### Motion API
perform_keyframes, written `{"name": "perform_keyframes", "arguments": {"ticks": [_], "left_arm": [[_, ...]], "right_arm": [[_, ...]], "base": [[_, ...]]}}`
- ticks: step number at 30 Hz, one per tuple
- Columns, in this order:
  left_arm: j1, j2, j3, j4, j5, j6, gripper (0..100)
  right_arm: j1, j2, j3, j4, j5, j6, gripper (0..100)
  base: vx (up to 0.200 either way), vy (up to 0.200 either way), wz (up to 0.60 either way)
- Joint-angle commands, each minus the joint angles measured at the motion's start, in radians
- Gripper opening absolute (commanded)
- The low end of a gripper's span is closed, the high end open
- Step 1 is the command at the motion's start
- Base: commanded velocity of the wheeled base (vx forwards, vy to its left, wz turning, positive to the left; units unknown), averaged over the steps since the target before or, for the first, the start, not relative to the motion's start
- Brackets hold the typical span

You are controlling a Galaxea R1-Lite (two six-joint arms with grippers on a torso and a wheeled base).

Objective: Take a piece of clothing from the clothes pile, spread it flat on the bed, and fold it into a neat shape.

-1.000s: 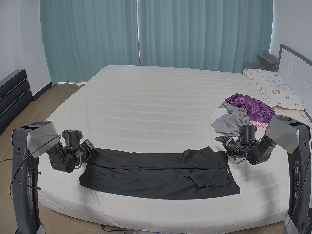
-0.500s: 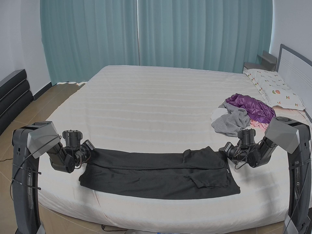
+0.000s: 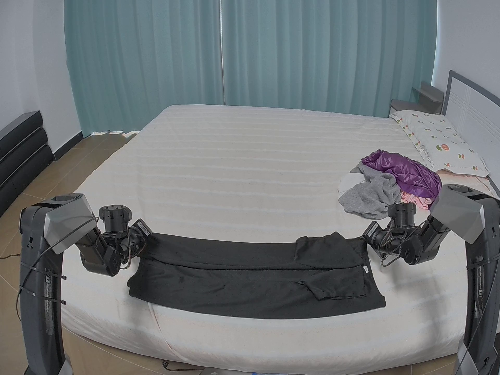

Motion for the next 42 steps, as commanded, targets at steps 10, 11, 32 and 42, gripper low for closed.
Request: {"name": "perform_keyframes", "arguments": {"ticks": [10, 11, 32, 42], "left_arm": [[-0.003, 0.043, -0.047, -0.021, -0.001, 0.001, 0], [-0.003, 0.046, -0.052, -0.019, -0.001, 0.001, 0], [0.000, -0.012, 0.003, -0.015, -0.002, -0.021, 100], [0.006, -0.281, 0.385, -0.024, -0.027, -0.094, 100]], "right_arm": [[-0.011, -0.009, -0.012, -0.004, -0.011, 0.015, 0], [-0.011, -0.008, -0.013, -0.004, -0.022, 0.018, 0], [-0.006, -0.100, 0.077, -0.009, -0.012, 0.054, 100], [0.032, -0.324, 0.415, -0.041, 0.034, 0.132, 100]], "base": [[0.000, 0.000, 0.00], [0.000, 0.000, 0.00], [0.000, 0.000, 0.00], [0.000, 0.000, 0.00]]}}
